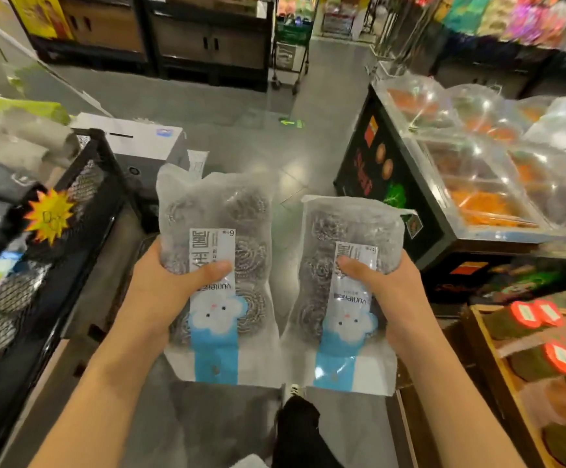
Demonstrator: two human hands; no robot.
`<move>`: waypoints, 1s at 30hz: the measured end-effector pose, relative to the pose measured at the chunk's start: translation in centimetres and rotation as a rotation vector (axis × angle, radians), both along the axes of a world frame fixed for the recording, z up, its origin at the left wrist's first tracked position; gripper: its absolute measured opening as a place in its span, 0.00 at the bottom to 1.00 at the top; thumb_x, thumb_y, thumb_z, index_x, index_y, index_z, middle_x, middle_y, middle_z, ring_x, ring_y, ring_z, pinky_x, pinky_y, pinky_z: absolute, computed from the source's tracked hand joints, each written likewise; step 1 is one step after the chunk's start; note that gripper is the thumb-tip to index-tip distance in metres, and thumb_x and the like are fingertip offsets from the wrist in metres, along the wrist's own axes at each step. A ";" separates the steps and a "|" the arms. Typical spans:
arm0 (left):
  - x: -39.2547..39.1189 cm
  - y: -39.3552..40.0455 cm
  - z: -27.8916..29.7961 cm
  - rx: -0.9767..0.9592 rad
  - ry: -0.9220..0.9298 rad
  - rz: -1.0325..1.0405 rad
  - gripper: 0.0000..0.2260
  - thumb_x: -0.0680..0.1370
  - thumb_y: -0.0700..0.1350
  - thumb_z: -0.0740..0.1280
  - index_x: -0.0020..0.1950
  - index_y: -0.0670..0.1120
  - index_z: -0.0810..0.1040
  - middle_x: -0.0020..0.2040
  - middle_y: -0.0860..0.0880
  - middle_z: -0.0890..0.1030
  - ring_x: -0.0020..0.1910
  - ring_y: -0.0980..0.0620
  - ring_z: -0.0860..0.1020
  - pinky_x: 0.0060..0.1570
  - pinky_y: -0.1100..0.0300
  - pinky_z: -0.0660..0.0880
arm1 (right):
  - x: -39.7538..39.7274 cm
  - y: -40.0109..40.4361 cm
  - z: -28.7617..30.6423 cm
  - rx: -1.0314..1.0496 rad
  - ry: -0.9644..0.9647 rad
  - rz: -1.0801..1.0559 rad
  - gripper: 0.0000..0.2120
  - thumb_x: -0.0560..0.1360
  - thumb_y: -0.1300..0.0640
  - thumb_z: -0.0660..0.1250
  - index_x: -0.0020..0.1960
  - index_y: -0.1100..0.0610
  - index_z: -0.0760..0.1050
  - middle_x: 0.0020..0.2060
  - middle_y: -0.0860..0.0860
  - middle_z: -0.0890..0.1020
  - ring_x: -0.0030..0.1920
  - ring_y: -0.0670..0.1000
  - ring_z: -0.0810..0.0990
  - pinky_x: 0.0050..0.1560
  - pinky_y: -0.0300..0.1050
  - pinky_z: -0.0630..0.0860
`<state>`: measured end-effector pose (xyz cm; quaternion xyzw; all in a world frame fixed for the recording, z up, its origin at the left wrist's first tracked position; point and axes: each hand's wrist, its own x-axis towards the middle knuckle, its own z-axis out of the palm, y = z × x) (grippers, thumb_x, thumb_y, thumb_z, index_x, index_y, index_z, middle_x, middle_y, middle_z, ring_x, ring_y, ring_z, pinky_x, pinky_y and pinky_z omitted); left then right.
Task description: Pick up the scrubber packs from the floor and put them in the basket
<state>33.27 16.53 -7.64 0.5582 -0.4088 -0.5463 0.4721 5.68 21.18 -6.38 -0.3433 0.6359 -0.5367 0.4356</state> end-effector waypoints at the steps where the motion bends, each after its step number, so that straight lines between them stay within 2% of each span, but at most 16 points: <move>1: -1.0 -1.9 -0.2 0.002 0.001 -0.003 0.26 0.64 0.40 0.81 0.61 0.47 0.81 0.50 0.49 0.88 0.49 0.48 0.87 0.48 0.50 0.83 | -1.1 -2.0 -0.2 0.001 0.000 0.002 0.19 0.71 0.61 0.79 0.59 0.49 0.80 0.51 0.49 0.88 0.52 0.52 0.88 0.54 0.57 0.84; 6: -5.2 -11.3 -0.7 0.022 -0.028 0.059 0.25 0.66 0.38 0.81 0.62 0.47 0.81 0.52 0.49 0.88 0.51 0.47 0.87 0.51 0.47 0.83 | -6.1 -13.5 -0.2 0.024 -0.015 0.075 0.21 0.71 0.61 0.79 0.62 0.51 0.79 0.51 0.50 0.89 0.52 0.53 0.88 0.55 0.57 0.84; 10: -6.1 -16.9 -1.0 0.011 -0.050 0.177 0.25 0.65 0.43 0.81 0.61 0.48 0.81 0.52 0.49 0.88 0.51 0.48 0.87 0.52 0.47 0.82 | -7.9 -23.2 -0.2 0.028 -0.004 0.177 0.22 0.71 0.62 0.79 0.62 0.52 0.80 0.50 0.50 0.89 0.50 0.53 0.88 0.51 0.53 0.85; 12: -5.6 -18.9 -1.3 0.036 -0.026 0.236 0.24 0.67 0.40 0.80 0.61 0.48 0.81 0.53 0.48 0.88 0.51 0.47 0.87 0.49 0.49 0.84 | -7.3 -27.7 -0.5 0.033 0.001 0.245 0.21 0.71 0.63 0.78 0.62 0.51 0.80 0.50 0.49 0.89 0.51 0.53 0.88 0.49 0.52 0.85; 13: -5.2 -19.8 -1.6 0.053 -0.006 0.281 0.24 0.68 0.38 0.80 0.62 0.47 0.81 0.53 0.48 0.88 0.50 0.47 0.87 0.45 0.52 0.84 | -6.7 -29.9 -0.8 0.043 -0.001 0.294 0.21 0.71 0.63 0.78 0.62 0.51 0.80 0.51 0.51 0.89 0.52 0.54 0.88 0.52 0.55 0.85; 15: -4.0 -21.4 -2.0 0.079 0.021 0.388 0.24 0.66 0.36 0.80 0.61 0.48 0.81 0.50 0.50 0.88 0.46 0.50 0.87 0.38 0.59 0.83 | -4.8 -34.0 -1.4 0.076 -0.011 0.396 0.23 0.69 0.61 0.80 0.63 0.53 0.80 0.52 0.53 0.88 0.53 0.57 0.88 0.56 0.61 0.83; 17: -2.3 -22.7 -2.6 0.111 0.029 0.492 0.23 0.66 0.35 0.80 0.59 0.49 0.81 0.49 0.51 0.88 0.45 0.51 0.87 0.36 0.60 0.83 | -2.1 -37.8 -2.1 0.109 -0.017 0.499 0.25 0.65 0.57 0.81 0.61 0.55 0.81 0.51 0.55 0.88 0.52 0.58 0.88 0.56 0.63 0.83; 20: 0.8 -24.1 -4.1 0.156 0.029 0.638 0.23 0.67 0.36 0.80 0.60 0.48 0.81 0.50 0.50 0.88 0.47 0.50 0.87 0.41 0.56 0.84 | 2.9 -42.9 -3.4 0.154 0.012 0.672 0.23 0.65 0.57 0.80 0.58 0.56 0.82 0.49 0.55 0.89 0.50 0.59 0.88 0.54 0.61 0.84; 24: 4.7 -24.9 -5.7 0.184 0.082 0.839 0.21 0.67 0.37 0.80 0.57 0.49 0.81 0.47 0.52 0.88 0.41 0.55 0.87 0.34 0.64 0.81 | 10.1 -48.2 -5.4 0.212 0.031 0.873 0.20 0.68 0.62 0.79 0.60 0.58 0.82 0.48 0.56 0.89 0.49 0.60 0.88 0.48 0.57 0.85; 27: 6.2 -24.8 -7.3 0.227 0.104 0.940 0.23 0.67 0.37 0.80 0.60 0.48 0.80 0.49 0.51 0.88 0.45 0.51 0.87 0.38 0.59 0.82 | 15.0 -50.8 -7.0 0.229 0.070 1.045 0.20 0.71 0.64 0.78 0.62 0.60 0.80 0.51 0.57 0.88 0.50 0.59 0.88 0.49 0.56 0.85; 30: 7.2 -24.5 -8.7 0.265 0.139 1.104 0.23 0.66 0.38 0.81 0.59 0.48 0.81 0.48 0.51 0.88 0.46 0.49 0.87 0.39 0.57 0.83 | 19.3 -52.9 -9.0 0.258 0.104 1.165 0.22 0.69 0.62 0.81 0.62 0.58 0.81 0.51 0.56 0.88 0.51 0.59 0.88 0.50 0.58 0.85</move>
